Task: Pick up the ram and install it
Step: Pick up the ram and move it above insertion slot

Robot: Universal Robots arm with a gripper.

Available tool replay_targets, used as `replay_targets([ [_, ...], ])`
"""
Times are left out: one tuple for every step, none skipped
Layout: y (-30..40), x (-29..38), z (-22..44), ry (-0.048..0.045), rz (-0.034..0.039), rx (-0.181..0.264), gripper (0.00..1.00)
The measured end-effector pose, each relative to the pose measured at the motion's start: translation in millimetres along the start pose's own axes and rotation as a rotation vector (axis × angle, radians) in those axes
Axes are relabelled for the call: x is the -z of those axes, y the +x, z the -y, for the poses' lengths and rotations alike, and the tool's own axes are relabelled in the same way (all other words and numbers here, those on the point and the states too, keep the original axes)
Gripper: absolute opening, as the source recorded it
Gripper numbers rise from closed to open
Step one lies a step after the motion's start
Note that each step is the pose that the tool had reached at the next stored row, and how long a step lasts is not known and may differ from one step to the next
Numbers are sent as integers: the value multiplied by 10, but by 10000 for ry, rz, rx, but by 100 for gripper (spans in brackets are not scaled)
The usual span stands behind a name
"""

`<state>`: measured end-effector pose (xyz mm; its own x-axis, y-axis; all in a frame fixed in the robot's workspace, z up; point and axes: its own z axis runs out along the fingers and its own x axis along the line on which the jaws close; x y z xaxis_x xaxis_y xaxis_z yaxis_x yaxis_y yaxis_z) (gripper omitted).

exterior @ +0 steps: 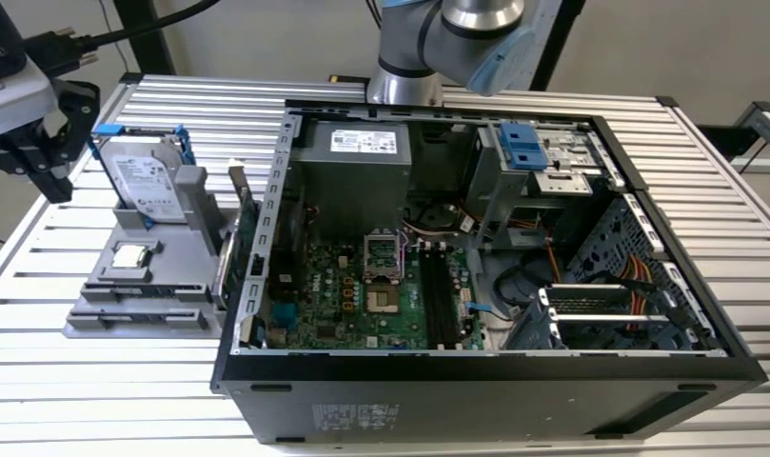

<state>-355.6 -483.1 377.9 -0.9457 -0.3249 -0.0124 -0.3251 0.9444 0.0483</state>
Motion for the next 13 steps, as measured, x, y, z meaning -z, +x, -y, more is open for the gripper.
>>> replay_targets([
  [0, 0, 0, -1, -4, 79, 0],
  [0, 0, 0, -2, -7, 156, 0],
  [0, 0, 0, -3, -11, 237, 0],
  [0, 0, 0, -4, -16, 320, 0],
  [0, 0, 0, -5, -19, 398, 0],
  [0, 0, 0, -6, -23, 481, 0],
  [0, 0, 0, -7, -27, 559, 0],
  [0, 0, 0, -8, -31, 636, 0],
  [0, 0, 0, -9, -34, 709, 0],
  [0, 0, 0, -10, -38, 785, 0],
  [0, 0, 0, -11, -42, 866, 0],
  [0, 0, 0, -12, -46, 941, 0],
  [0, 0, 0, -13, -49, 1005, 0],
])
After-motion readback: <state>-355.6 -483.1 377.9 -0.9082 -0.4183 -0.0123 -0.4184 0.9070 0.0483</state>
